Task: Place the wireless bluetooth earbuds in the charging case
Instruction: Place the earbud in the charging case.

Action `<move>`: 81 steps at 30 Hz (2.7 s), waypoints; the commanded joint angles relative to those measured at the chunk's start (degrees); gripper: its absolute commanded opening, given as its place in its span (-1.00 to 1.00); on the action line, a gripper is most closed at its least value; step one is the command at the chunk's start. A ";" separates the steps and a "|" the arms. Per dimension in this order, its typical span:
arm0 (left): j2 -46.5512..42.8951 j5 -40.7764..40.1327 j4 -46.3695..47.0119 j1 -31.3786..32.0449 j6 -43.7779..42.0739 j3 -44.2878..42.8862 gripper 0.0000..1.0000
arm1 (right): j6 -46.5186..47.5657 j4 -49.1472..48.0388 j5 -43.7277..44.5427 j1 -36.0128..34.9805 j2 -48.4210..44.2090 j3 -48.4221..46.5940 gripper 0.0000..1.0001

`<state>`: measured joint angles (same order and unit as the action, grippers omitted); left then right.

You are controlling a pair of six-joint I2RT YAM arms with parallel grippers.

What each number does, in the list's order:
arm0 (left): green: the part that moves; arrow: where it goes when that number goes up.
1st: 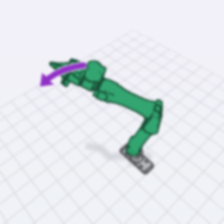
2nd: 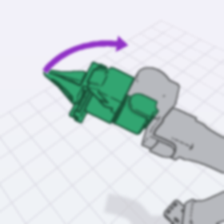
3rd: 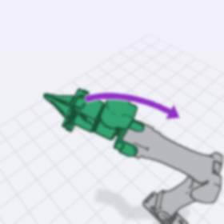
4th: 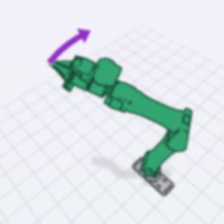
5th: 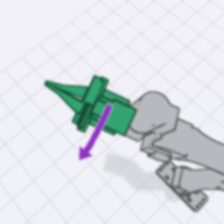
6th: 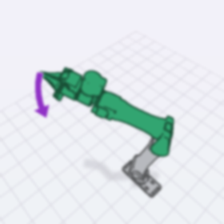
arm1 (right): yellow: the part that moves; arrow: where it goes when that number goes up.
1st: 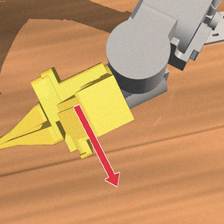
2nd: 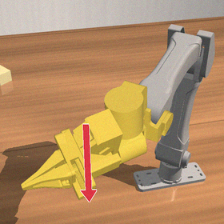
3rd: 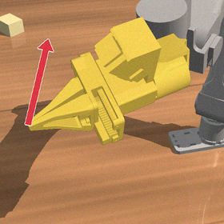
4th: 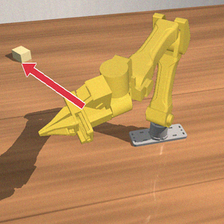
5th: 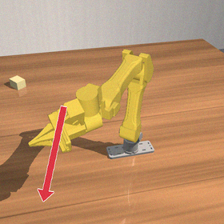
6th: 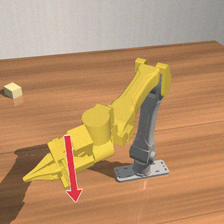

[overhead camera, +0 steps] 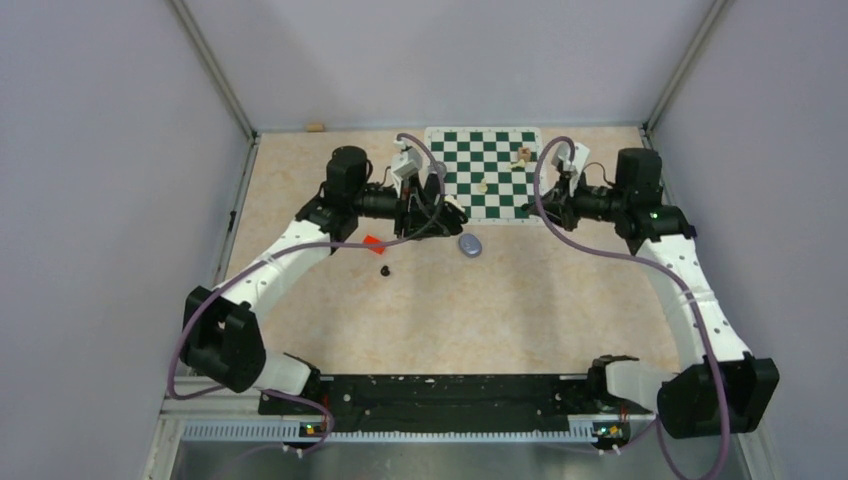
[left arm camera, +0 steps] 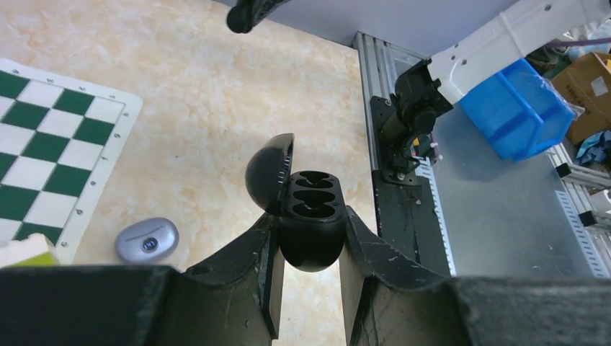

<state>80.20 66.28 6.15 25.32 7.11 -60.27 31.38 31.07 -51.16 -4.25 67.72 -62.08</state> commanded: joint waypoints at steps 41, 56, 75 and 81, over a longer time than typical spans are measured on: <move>4.90 5.06 -13.24 7.07 -15.55 -8.54 -1.00 | -23.02 -33.91 -10.98 -17.05 -14.60 14.07 -1.00; 4.34 4.73 -11.98 6.98 -14.19 -8.17 -1.00 | -21.43 -35.02 -7.80 -19.40 -12.66 15.80 -1.00; 4.59 4.84 -7.40 6.64 -8.82 -7.64 -1.00 | -20.18 -35.91 -4.50 -20.68 -11.98 16.81 -1.00; 4.42 4.64 -3.00 6.38 -4.93 -6.53 -1.00 | -22.14 -38.50 -2.95 -20.63 -11.87 17.72 -1.00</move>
<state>86.26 70.61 -2.37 32.03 -0.93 -67.37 10.33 -3.40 -55.18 -24.01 55.64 -44.95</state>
